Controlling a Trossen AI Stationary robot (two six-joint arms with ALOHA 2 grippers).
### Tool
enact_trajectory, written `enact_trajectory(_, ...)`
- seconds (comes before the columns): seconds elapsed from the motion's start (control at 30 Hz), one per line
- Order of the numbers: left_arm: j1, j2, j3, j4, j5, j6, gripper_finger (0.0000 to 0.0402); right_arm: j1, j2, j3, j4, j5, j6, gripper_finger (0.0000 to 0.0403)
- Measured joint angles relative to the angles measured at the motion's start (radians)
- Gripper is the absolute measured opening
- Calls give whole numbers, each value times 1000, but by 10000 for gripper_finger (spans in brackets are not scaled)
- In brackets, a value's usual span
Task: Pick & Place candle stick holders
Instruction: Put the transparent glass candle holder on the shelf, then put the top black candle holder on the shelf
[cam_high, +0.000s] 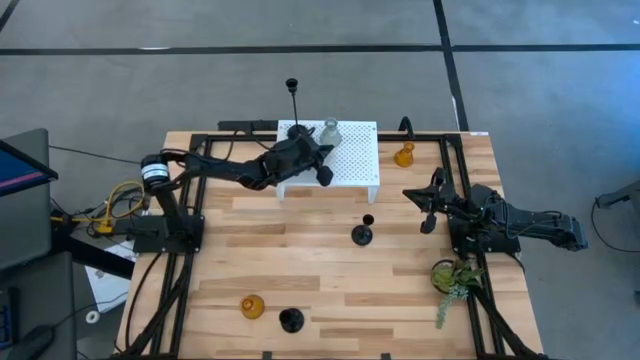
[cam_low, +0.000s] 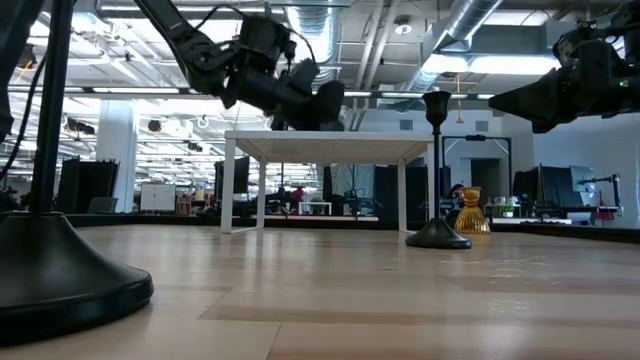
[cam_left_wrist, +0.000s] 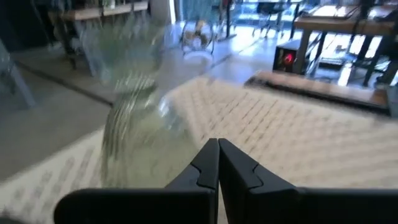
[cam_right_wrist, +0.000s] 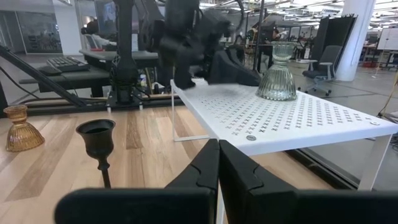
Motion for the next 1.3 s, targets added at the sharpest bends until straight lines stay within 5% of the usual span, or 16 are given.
enact_trajectory(0.4, -147, -283, -8, -274, -119, 213, 3, 0, 0, 0, 0, 3, 0, 0)
enact_trajectory(0.83, -171, -692, -346, -286, -118, 207, 3, -1, 0, 0, 1, 4, 0, 0)
enact_trajectory(1.3, -196, -944, -580, -284, 152, 214, 3, -1, 0, 0, 8, 23, 3, 0)
